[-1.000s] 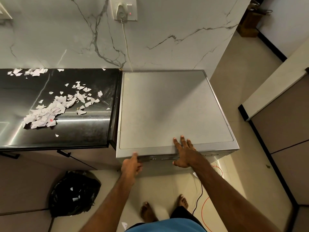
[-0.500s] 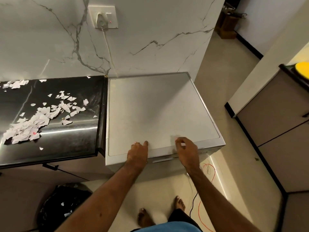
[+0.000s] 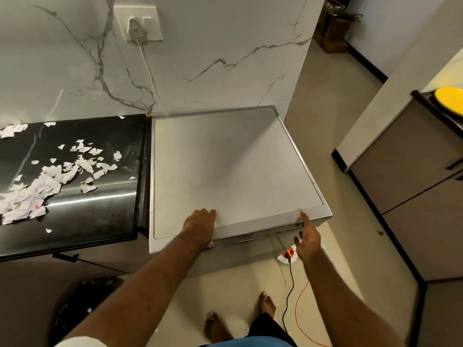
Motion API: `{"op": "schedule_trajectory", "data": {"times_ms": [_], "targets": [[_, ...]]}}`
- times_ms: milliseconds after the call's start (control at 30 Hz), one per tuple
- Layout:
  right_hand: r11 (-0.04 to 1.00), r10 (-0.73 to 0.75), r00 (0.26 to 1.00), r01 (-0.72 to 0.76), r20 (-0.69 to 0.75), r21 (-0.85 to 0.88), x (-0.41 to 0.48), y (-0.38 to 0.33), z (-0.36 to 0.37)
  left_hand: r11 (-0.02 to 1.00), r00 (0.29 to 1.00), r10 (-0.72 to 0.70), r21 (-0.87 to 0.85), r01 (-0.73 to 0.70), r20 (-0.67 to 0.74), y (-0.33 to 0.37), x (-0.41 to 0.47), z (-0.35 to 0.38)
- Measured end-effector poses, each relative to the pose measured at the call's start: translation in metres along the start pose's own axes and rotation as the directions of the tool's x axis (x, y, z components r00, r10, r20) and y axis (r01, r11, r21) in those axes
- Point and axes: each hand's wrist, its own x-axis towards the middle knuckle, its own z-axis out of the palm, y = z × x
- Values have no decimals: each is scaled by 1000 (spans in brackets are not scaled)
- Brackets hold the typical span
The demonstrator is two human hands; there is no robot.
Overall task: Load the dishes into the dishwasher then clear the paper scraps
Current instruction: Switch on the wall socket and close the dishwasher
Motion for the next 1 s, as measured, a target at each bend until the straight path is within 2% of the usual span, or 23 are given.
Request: {"op": "schedule_trajectory", "data": {"times_ms": [167, 367, 500, 533, 567, 600, 633, 700, 733, 767, 833, 867, 1000], "targets": [[999, 53, 999, -53, -7, 5, 20, 10, -11, 999, 1000, 19, -27, -19, -11, -4, 0, -1], [1000, 5, 1000, -6, 22, 15, 21, 4, -8, 999, 999, 21, -31, -20, 33, -5, 4, -4], [992, 33, 999, -33, -3, -121, 21, 2, -10, 999, 1000, 16, -34, -16, 25, -4, 3, -4], [986, -9, 999, 4, -30, -167, 18, -1, -9, 999, 999, 13, -32, -12, 31, -4, 2, -5], [972, -111, 991, 94, -69, -215, 16, -3, -7, 999, 999, 10, -32, -9, 37, -4, 1, -6], [923, -267, 958, 221, -109, -314, 13, -7, -3, 1000, 999, 10, -30, -9, 45, -3, 0, -6], [819, -436, 892, 340, -117, -463, 14, -9, 1, 1000, 998, 11, -27, -9, 56, -3, -1, -8], [466, -648, 759, 461, 64, -755, 10, -10, 12, 1000, 997, 12, -21, -10, 78, -3, -3, -10], [281, -643, 731, 504, 230, -817, 10, -7, 18, 1000, 996, 16, -15, -14, 87, -4, -4, -12], [142, -567, 731, 541, 380, -829, 8, -4, 26, 1000, 995, 22, -4, -22, 95, -5, -5, -13], [-26, -364, 772, 551, 522, -834, 6, 3, 36, 999, 995, 35, 24, -37, 96, -9, -5, -15], [-60, -303, 797, 531, 522, -845, 4, 3, 38, 999, 995, 38, 30, -41, 92, -11, -6, -17], [-113, -267, 804, 521, 531, -846, 6, -7, 43, 998, 997, 40, 42, -43, 72, -16, -8, -17]]}}
